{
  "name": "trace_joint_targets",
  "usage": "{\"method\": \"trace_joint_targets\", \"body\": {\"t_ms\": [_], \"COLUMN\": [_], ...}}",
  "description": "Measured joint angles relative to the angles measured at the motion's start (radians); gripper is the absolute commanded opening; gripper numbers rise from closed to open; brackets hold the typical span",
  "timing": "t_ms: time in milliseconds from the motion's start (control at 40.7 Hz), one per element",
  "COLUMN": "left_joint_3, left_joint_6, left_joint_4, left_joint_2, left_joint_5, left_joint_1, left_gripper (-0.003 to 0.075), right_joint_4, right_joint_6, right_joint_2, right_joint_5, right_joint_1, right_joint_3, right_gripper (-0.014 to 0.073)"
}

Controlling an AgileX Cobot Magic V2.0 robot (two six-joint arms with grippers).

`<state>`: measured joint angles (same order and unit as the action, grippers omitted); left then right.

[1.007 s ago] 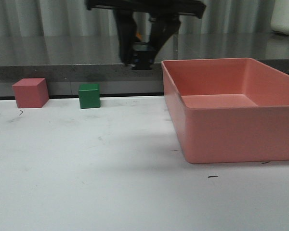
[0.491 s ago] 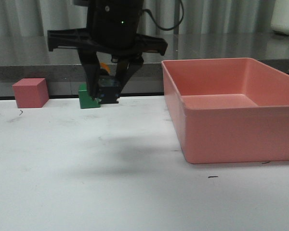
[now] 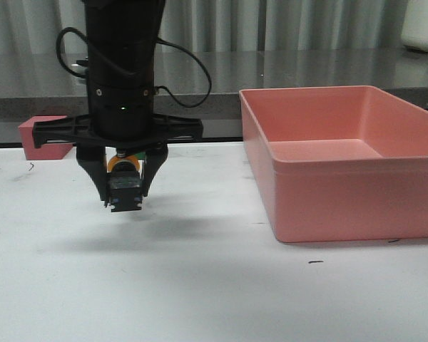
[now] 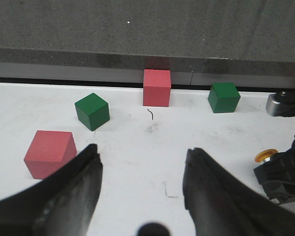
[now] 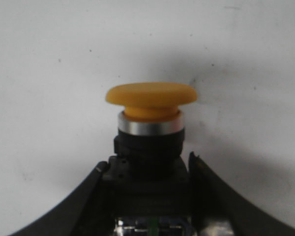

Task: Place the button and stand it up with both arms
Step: 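Carry the button out of the bin toward the left arm's side, then lower the button onto the table and open the right gripper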

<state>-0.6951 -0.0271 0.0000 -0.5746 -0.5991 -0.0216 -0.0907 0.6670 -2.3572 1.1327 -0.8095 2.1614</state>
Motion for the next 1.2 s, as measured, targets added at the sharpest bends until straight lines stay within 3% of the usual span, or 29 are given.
{"method": "trace_joint_targets", "body": {"t_ms": [295,884,958,1130,1204], "left_joint_3": [0.000,0.000,0.000,0.000,0.000], "left_joint_6": [0.000,0.000,0.000,0.000,0.000], "left_joint_4": [0.000,0.000,0.000,0.000,0.000], "left_joint_2": [0.000,0.000,0.000,0.000,0.000], "left_joint_5": [0.000,0.000,0.000,0.000,0.000], "left_joint_1": [0.000,0.000,0.000,0.000,0.000], "left_gripper": [0.0363,0.0363,0.0363,0.0363,0.0363], "right_joint_4": [-0.025,0.000,0.000,0.000,0.000], "right_joint_6": [0.150,0.164,0.164,0.164,0.164], "right_joint_2": [-0.068,-0.123,-0.129,-0.129,-0.129], "right_joint_5": [0.032,-0.020,-0.020,-0.019,-0.019], "right_joint_1": [-0.012,-0.012,-0.012,-0.012,-0.012], "right_joint_3": [0.111,0.115,0.115,0.115,0.115], "right_gripper": [0.0256,0.0261,0.0302,0.0517,0.0544]}}
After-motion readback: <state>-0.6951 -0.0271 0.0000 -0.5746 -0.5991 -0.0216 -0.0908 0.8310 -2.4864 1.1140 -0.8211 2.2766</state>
